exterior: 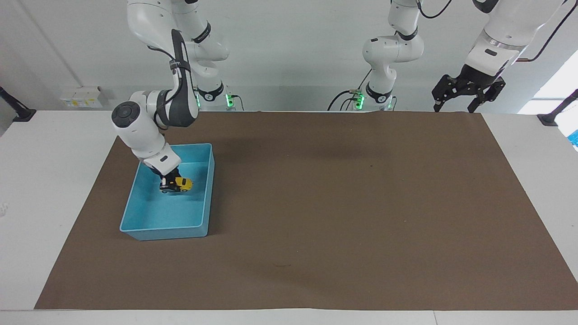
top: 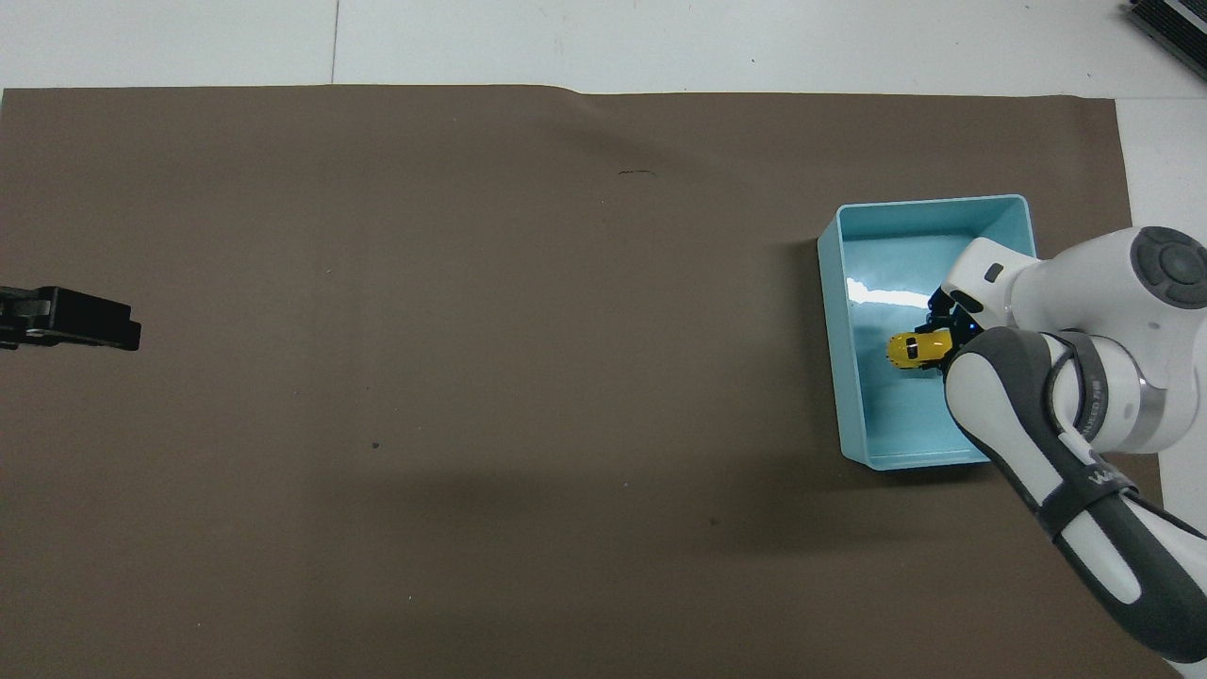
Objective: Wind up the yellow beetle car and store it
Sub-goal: 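Lower the car onto the box floor and open the right gripper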
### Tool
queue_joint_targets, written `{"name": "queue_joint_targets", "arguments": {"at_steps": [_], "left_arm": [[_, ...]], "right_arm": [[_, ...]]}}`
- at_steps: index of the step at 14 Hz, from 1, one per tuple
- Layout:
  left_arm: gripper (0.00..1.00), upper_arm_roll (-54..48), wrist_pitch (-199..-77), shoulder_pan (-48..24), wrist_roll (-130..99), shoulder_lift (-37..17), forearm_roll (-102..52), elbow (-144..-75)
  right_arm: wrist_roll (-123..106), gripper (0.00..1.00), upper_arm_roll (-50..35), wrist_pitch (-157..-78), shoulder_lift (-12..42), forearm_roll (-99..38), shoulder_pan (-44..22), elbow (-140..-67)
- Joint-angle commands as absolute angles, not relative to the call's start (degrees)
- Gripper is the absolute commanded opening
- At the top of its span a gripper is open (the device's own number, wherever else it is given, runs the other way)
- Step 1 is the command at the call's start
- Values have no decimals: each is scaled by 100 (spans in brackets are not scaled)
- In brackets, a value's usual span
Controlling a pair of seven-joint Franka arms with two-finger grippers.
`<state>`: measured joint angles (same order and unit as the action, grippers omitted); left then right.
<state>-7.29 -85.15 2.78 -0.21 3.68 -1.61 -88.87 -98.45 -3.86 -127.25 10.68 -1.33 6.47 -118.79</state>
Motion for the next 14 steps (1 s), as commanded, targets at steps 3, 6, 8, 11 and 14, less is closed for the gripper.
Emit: {"name": "queue_joint_targets", "arguments": {"at_steps": [3, 6, 8, 11, 14], "left_arm": [[100, -773, -8446, 396, 70, 439, -237, -8930], [100, -773, -8446, 396, 70, 439, -237, -8930], [100, -773, -8446, 396, 70, 439, -237, -8930], [100, -773, -8446, 396, 70, 439, -237, -8930], [100, -773, -8446, 396, 70, 439, -237, -8930]], "right_arm": [[-9932, 7, -431, -12981, 1195, -79, 747, -11979], [-9932, 12, -431, -13087, 1230, -79, 738, -12076], [-9932, 29, -431, -13078, 1222, -79, 738, -12076], [-9932, 57, -431, -13078, 1222, -79, 738, -12076], [-9932, 98, -431, -13069, 1222, -79, 747, -12076]]}}
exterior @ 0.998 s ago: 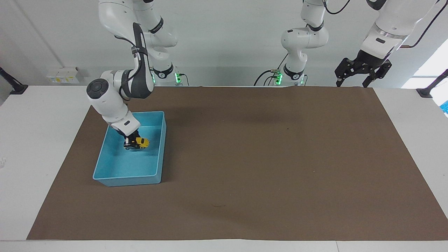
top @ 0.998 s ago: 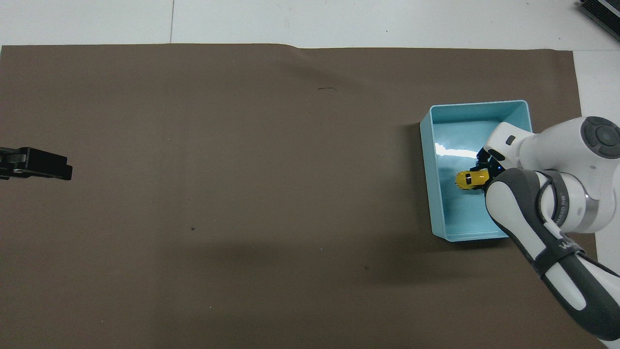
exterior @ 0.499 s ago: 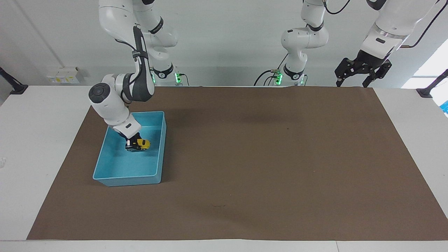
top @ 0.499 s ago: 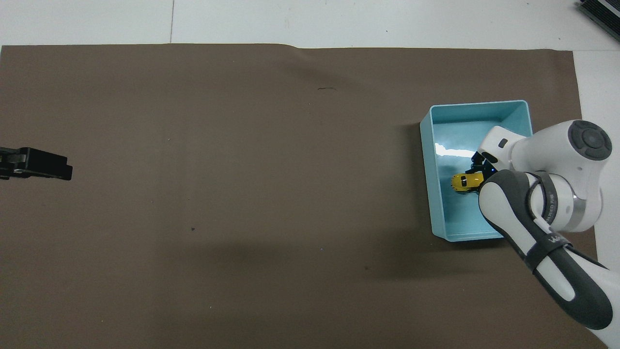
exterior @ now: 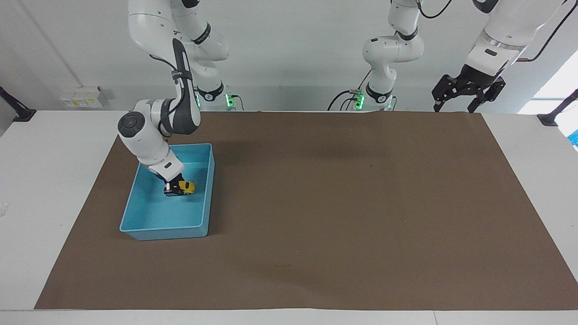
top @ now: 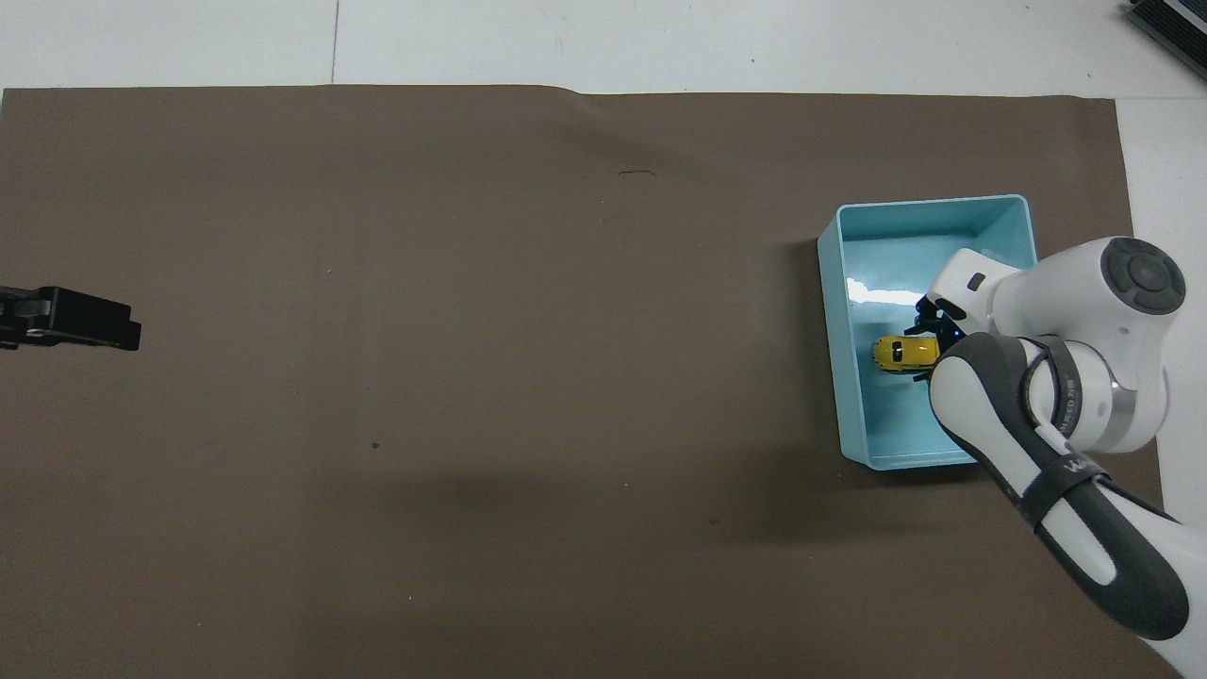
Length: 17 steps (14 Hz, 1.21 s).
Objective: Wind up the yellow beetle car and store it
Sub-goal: 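Lower the car onto the box floor and open the right gripper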
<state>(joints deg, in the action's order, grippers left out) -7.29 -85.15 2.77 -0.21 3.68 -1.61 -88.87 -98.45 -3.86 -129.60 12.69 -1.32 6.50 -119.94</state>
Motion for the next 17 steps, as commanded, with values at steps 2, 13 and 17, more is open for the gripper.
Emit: {"name": "queue_joint_targets", "arguments": {"at_steps": [2, 13, 17], "left_arm": [[100, -773, -8446, 396, 70, 439, -237, -8930], [100, -773, -8446, 396, 70, 439, -237, -8930], [100, -773, -8446, 396, 70, 439, -237, -8930]], "right_arm": [[-9932, 100, -431, -13034, 1222, -79, 747, -12067], [-9984, 100, -439, -12376, 1143, -88, 668, -11400], [-10002, 100, -439, -12015, 1011, -79, 668, -11040]]}}
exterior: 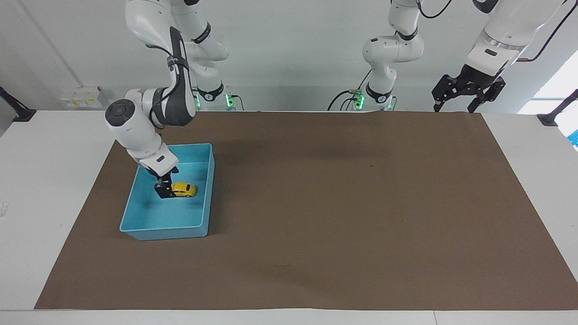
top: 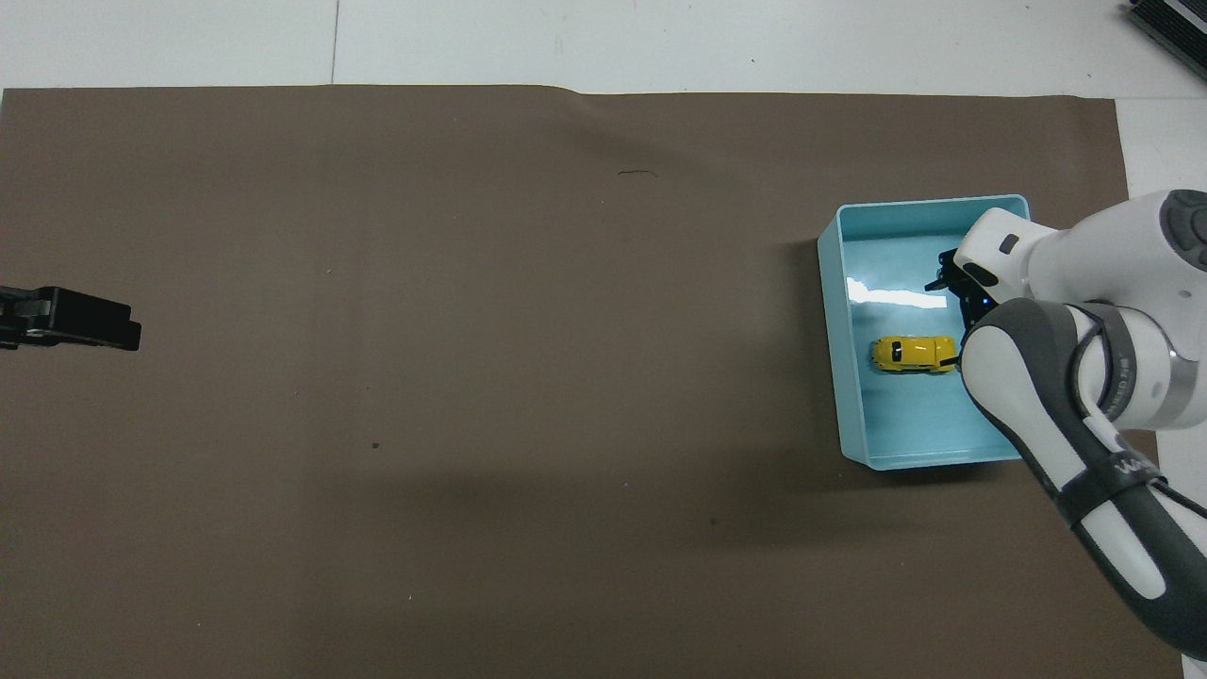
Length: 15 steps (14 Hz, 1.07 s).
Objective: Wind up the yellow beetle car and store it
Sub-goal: 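Lower the car onto the box floor and open the right gripper, then raise the open right gripper up out of the box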
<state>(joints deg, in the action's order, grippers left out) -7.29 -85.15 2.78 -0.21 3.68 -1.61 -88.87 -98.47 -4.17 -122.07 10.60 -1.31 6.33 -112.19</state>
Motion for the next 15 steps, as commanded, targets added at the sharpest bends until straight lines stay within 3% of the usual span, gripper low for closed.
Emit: {"name": "queue_joint_targets", "arguments": {"at_steps": [1, 15], "left_arm": [[100, -773, -8446, 396, 70, 439, -237, -8930], [100, -773, -8446, 396, 70, 439, -237, -8930]], "right_arm": [[-10011, 100, -448, -11954, 950, -79, 668, -11022], [-9976, 100, -492, -11461, 651, -88, 677, -10626]]}}
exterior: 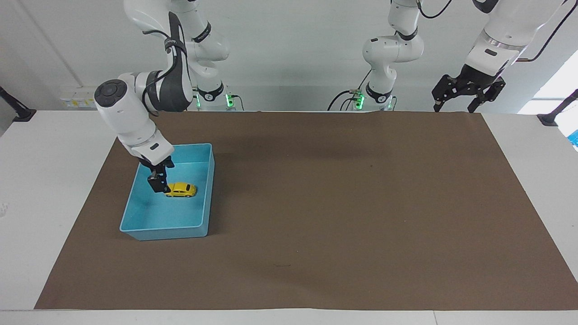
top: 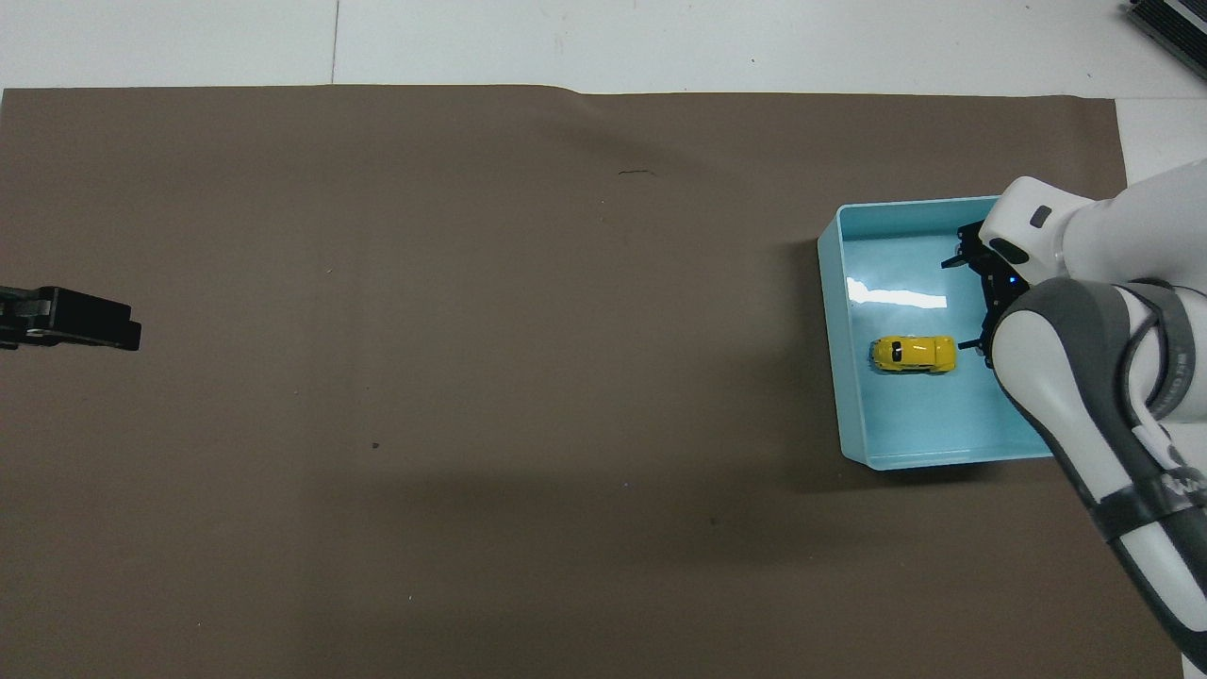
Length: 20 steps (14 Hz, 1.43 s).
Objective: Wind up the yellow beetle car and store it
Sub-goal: 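Raise the open right gripper up out of the box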
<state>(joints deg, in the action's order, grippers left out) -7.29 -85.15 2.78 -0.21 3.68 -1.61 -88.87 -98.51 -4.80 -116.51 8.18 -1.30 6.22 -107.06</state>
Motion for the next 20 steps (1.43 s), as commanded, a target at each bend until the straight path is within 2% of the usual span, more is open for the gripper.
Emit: {"name": "queue_joint_targets", "arguments": {"at_steps": [1, 7, 15, 20], "left_arm": [[100, -773, -8446, 396, 70, 439, -237, -8930], [100, -773, -8446, 396, 70, 439, -237, -8930], [100, -773, -8446, 396, 70, 439, -237, -8930], [100, -773, -8446, 396, 70, 448, -237, -8930]], "right_arm": [[-9932, 100, -501, -11461, 572, -79, 677, -10617], [-9914, 100, -492, -11461, 501, -149, 659, -10556], [-9826, 100, -466, -11558, 483, -105, 290, -10380], [-9817, 100, -448, -11470, 62, -105, 316, -10389]]}}
